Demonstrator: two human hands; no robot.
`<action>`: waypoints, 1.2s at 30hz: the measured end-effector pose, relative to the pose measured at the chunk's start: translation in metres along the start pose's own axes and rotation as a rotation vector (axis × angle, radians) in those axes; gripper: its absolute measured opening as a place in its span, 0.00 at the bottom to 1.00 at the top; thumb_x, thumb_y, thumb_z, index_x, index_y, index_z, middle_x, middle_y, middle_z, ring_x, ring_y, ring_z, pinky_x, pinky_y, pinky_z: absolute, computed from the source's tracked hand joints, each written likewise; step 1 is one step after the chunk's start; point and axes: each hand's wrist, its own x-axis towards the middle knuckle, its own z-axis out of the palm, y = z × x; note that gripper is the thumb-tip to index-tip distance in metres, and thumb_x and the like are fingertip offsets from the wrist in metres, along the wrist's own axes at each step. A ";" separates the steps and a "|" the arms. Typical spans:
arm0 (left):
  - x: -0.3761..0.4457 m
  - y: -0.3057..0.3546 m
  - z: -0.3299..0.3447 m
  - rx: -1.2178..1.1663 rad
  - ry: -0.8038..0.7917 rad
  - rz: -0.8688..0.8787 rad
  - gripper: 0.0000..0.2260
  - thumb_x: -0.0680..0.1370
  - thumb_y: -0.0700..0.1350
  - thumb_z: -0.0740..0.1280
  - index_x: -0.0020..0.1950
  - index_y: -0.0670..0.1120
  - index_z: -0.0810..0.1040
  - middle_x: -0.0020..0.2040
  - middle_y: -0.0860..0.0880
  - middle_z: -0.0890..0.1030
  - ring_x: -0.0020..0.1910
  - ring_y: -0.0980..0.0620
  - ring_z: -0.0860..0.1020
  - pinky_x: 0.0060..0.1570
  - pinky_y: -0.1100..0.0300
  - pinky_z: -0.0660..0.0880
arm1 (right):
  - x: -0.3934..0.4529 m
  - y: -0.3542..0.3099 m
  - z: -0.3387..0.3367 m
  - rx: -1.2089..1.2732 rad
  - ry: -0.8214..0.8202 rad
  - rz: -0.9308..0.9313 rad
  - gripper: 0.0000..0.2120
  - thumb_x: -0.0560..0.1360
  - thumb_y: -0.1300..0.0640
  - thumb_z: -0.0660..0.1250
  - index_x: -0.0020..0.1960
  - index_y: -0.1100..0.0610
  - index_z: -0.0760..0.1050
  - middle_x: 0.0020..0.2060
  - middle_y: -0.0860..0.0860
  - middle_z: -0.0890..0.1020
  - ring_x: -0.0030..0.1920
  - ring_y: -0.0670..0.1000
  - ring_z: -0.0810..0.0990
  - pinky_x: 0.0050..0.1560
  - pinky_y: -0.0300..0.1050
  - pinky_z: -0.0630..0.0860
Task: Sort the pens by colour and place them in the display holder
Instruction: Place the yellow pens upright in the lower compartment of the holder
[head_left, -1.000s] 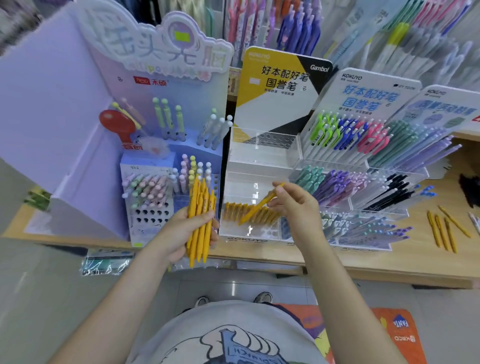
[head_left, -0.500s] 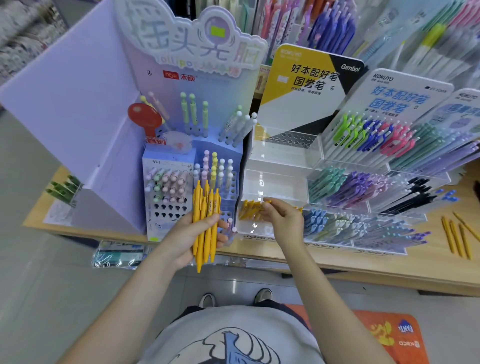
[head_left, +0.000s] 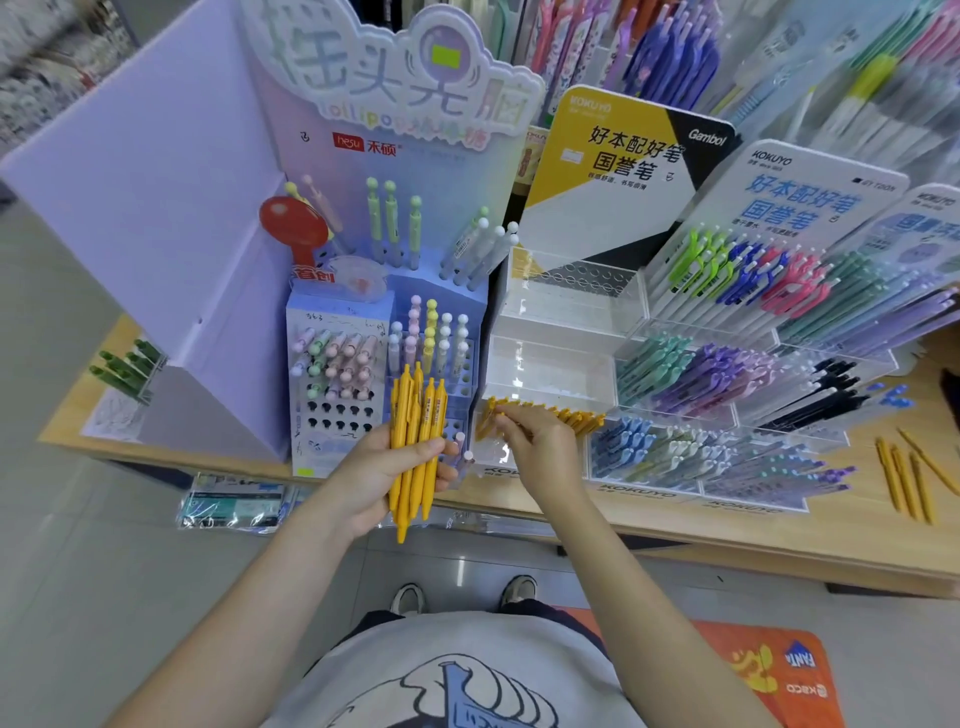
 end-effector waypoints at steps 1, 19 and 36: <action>0.000 -0.001 0.000 0.001 0.002 0.000 0.17 0.71 0.41 0.70 0.58 0.38 0.76 0.47 0.41 0.85 0.39 0.47 0.84 0.38 0.55 0.82 | 0.002 -0.001 0.002 0.007 -0.016 0.018 0.07 0.77 0.61 0.69 0.54 0.59 0.84 0.44 0.53 0.85 0.47 0.53 0.81 0.51 0.44 0.75; 0.003 -0.005 0.025 0.130 -0.075 -0.035 0.10 0.78 0.39 0.67 0.59 0.41 0.78 0.47 0.41 0.85 0.39 0.43 0.85 0.40 0.52 0.83 | -0.003 -0.057 -0.029 0.527 -0.255 0.304 0.09 0.76 0.56 0.71 0.40 0.60 0.81 0.27 0.50 0.78 0.27 0.46 0.74 0.29 0.42 0.71; 0.000 -0.005 0.018 0.113 0.050 -0.031 0.11 0.74 0.47 0.69 0.53 0.43 0.79 0.37 0.46 0.81 0.30 0.49 0.79 0.32 0.57 0.78 | -0.012 0.019 -0.025 0.587 0.091 0.429 0.07 0.77 0.63 0.69 0.45 0.68 0.79 0.36 0.58 0.83 0.42 0.56 0.85 0.47 0.51 0.83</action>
